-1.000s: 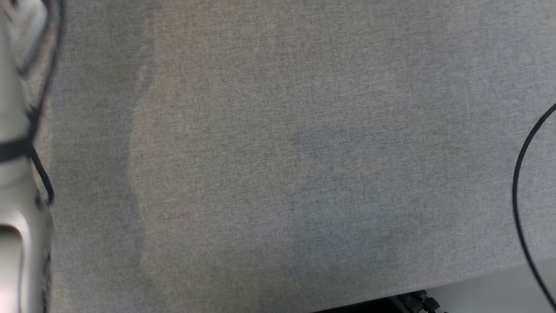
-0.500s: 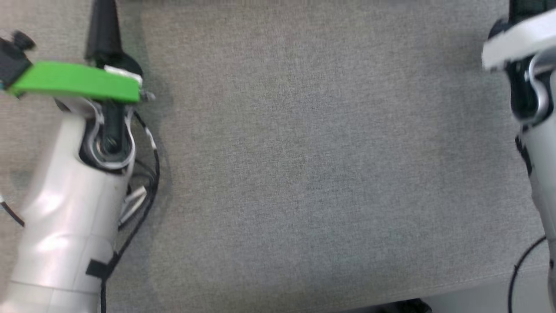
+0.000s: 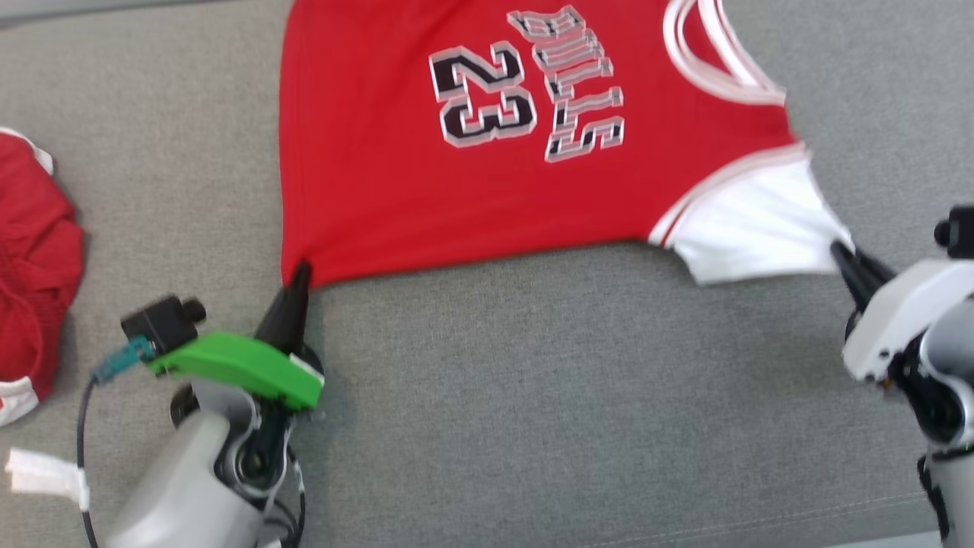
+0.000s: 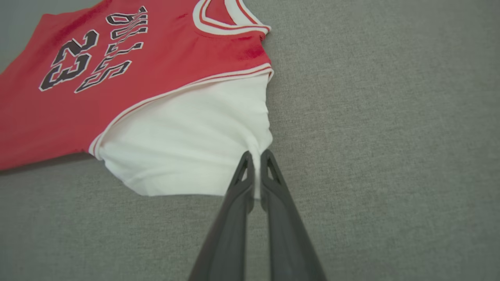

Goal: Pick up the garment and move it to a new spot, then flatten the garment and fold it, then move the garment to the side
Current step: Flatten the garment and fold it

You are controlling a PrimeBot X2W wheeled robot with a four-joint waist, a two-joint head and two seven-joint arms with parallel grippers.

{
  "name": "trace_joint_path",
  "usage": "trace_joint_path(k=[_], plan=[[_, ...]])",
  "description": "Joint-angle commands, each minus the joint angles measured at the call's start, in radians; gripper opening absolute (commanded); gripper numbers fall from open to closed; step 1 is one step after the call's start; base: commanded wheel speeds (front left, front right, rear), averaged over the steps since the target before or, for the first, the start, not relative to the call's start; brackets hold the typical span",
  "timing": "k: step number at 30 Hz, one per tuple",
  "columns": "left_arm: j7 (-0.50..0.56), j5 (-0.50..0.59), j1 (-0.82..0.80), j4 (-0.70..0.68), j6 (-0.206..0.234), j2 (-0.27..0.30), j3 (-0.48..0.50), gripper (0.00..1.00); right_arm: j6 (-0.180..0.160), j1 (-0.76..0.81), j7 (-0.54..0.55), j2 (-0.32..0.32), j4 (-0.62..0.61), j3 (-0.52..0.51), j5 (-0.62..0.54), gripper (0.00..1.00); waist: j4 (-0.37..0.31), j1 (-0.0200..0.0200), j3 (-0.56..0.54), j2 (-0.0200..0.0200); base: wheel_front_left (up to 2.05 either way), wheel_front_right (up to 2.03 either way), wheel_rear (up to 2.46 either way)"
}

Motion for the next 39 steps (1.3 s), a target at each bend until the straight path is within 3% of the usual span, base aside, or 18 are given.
trace_joint_path(k=[1, 9, 17, 29, 39], plan=[[0.007, 0.0, 0.076, 0.018, 0.021, 0.016, -0.008, 0.0, -0.002, 0.061, 0.044, 0.025, -0.04, -0.034, -0.017, 0.0, 0.005, 0.0001, -0.106, 0.0, 0.0, 0.0, 0.0], [0.0, -0.001, 0.233, -0.077, 0.076, 0.024, -0.035, 0.0, -0.002, 0.264, 0.198, 0.151, -0.201, -0.152, -0.079, 0.0, 0.009, 0.0001, -0.162, 0.0, 0.0, 0.0, 0.0], [0.021, -0.008, 0.334, -0.196, 0.17, 0.05, -0.039, 0.0, -0.002, 0.356, 0.295, 0.206, -0.272, -0.212, -0.116, 0.0, 0.022, 0.0001, -0.162, 0.0, 0.0, 0.0, 0.0], [0.041, -0.012, 0.275, -0.334, 0.208, 0.044, -0.028, 0.0, -0.002, 0.255, 0.204, 0.204, -0.296, -0.19, -0.147, 0.0, 0.049, 0.0001, -0.135, 0.0, 0.0, 0.0, 0.0], [0.122, -0.018, 0.117, -0.283, 0.241, 0.014, -0.027, 0.0, -0.002, 0.083, 0.112, 0.146, -0.189, -0.102, -0.154, 0.0, 0.055, 0.0001, -0.1, 0.0, 0.0, 0.0, 0.0]])
